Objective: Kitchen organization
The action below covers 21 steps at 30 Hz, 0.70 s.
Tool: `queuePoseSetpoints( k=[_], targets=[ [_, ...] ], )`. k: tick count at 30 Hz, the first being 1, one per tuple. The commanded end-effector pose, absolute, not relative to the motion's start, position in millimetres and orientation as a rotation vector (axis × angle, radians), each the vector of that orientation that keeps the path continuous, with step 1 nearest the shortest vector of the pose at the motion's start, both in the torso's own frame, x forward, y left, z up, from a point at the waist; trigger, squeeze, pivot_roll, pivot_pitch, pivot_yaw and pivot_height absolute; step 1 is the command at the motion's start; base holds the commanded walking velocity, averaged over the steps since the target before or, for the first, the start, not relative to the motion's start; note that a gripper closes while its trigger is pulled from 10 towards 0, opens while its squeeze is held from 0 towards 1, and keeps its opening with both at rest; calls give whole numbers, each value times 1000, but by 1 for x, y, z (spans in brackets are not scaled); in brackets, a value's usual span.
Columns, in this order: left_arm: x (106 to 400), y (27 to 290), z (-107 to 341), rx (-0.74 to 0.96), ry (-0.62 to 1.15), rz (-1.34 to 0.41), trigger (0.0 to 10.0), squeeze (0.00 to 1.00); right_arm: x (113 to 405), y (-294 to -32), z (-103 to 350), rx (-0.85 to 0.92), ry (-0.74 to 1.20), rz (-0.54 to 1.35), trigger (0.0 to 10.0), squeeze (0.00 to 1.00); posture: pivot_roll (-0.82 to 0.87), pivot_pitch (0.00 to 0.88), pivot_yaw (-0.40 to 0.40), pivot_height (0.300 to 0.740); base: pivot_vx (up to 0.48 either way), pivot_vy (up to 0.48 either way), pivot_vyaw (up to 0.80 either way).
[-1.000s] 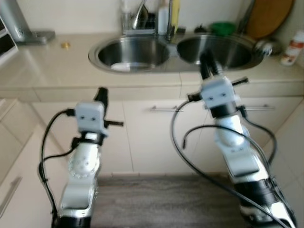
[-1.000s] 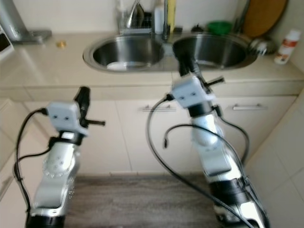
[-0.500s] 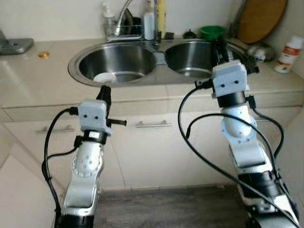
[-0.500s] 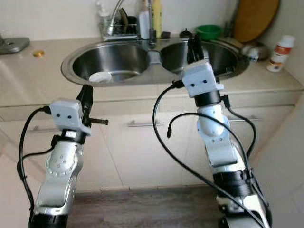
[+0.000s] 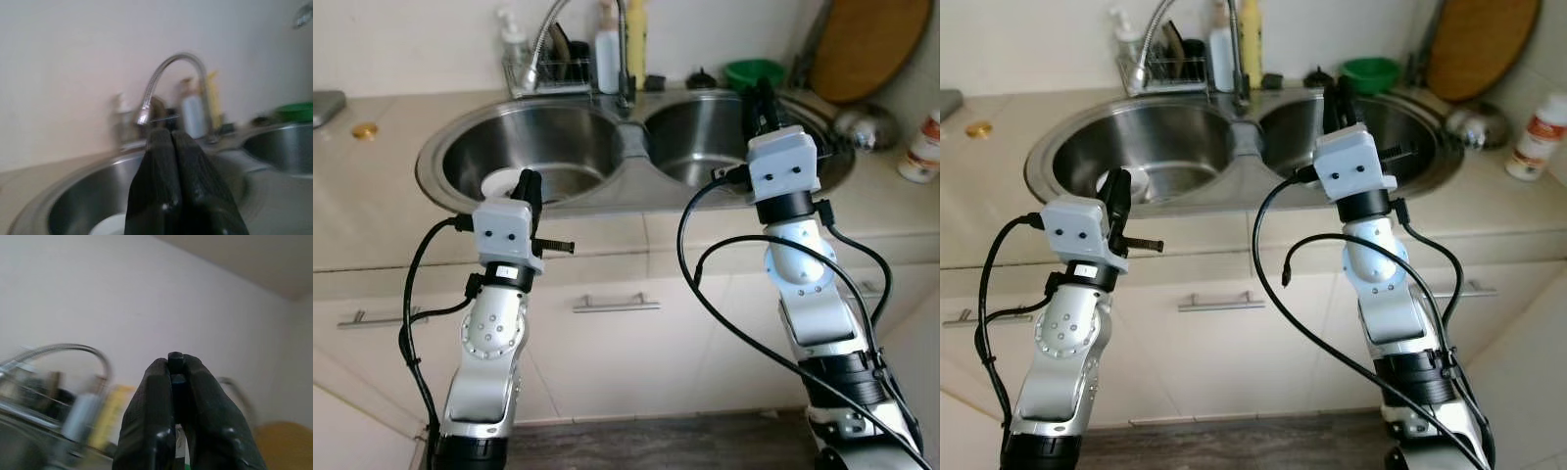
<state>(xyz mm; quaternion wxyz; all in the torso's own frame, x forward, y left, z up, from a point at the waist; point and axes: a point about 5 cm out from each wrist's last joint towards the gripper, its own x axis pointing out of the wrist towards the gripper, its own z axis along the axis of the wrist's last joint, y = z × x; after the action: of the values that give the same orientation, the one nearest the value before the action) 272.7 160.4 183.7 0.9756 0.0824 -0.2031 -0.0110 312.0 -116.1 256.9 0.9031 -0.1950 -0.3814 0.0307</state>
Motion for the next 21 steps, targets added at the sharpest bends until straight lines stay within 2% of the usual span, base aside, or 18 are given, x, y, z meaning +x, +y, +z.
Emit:
queuePoseSetpoints(
  k=[1,10,13,16,18,19,21],
  targets=[
    [273,159,184,164,-409,-23,10000,0,310,-121,268,-387,-827,41,10000,0,19,10,14,740,409,0,0],
    [274,157,183,163,-407,-31,10000,0,311,-116,269,-350,-828,43,10000,0,23,10,14,740,406,0,0],
    [274,156,182,162,-399,-25,10000,0,312,-115,265,-354,-808,47,10000,0,23,13,14,740,106,0,0],
    [274,155,183,164,-402,-26,10000,0,319,-116,254,-364,-731,41,10000,0,23,15,13,740,0,0,0],
    [274,154,182,170,-399,-31,10000,0,335,-119,227,-353,-512,51,10000,0,23,14,13,740,0,0,0],
    [274,154,182,171,-399,-30,10000,0,337,-119,222,-351,-477,51,10000,0,23,14,13,740,0,0,0],
    [274,154,182,174,-398,-31,10000,0,340,-121,214,-258,-410,53,10000,0,23,15,13,740,0,0,0]
  ],
)
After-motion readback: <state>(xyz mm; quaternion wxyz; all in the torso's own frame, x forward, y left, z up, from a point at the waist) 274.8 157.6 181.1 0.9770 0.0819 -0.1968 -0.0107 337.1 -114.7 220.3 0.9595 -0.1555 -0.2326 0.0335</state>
